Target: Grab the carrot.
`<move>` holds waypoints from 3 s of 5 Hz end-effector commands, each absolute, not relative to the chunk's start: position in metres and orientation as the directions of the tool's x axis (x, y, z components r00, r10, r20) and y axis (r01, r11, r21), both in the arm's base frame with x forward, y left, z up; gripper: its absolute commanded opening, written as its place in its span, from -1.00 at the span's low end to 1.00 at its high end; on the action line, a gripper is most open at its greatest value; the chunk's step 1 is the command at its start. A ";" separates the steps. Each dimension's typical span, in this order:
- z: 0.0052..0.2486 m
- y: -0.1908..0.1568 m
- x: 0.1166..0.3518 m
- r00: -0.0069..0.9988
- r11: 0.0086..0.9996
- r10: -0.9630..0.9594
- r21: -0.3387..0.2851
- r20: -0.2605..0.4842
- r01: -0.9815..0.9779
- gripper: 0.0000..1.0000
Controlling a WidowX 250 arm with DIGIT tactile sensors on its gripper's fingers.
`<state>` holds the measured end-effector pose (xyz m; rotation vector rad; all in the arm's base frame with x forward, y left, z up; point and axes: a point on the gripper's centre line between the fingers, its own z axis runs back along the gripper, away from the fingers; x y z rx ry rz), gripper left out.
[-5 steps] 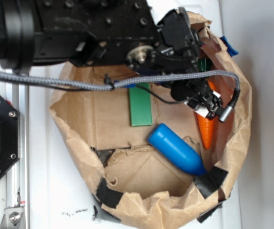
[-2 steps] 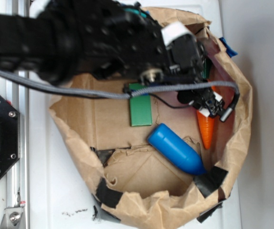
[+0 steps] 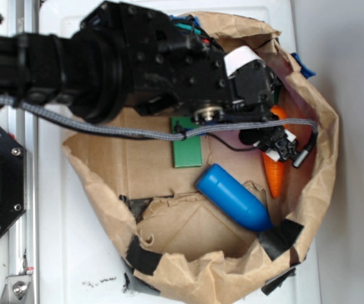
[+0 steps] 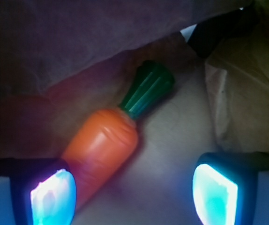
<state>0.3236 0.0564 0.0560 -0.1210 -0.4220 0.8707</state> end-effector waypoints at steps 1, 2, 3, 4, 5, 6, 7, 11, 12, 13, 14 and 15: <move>0.076 0.055 0.334 0.519 0.607 0.794 -0.352 0.317 -0.713 1.00; 0.072 0.046 0.331 0.465 0.542 0.840 -0.374 0.281 -0.752 1.00; 0.066 0.043 0.329 0.449 0.522 0.852 -0.367 0.269 -0.770 1.00; 0.060 0.039 0.329 0.453 0.524 0.851 -0.355 0.268 -0.774 1.00; 0.059 0.039 0.331 0.454 0.527 0.849 -0.359 0.271 -0.770 1.00; 0.057 0.036 0.335 0.458 0.534 0.844 -0.362 0.280 -0.764 1.00; 0.050 0.031 0.338 0.479 0.559 0.827 -0.354 0.292 -0.749 1.00; 0.056 0.033 0.336 0.478 0.560 0.826 -0.328 0.299 -0.761 1.00; 0.041 0.032 0.349 0.495 0.576 0.812 -0.290 0.311 -0.764 1.00; 0.019 0.028 0.351 0.529 0.611 0.779 -0.219 0.337 -0.761 1.00; 0.012 0.026 0.347 0.561 0.647 0.746 -0.194 0.358 -0.737 -1.00; 0.018 0.025 0.345 0.571 0.662 0.739 -0.232 0.358 -0.712 -1.00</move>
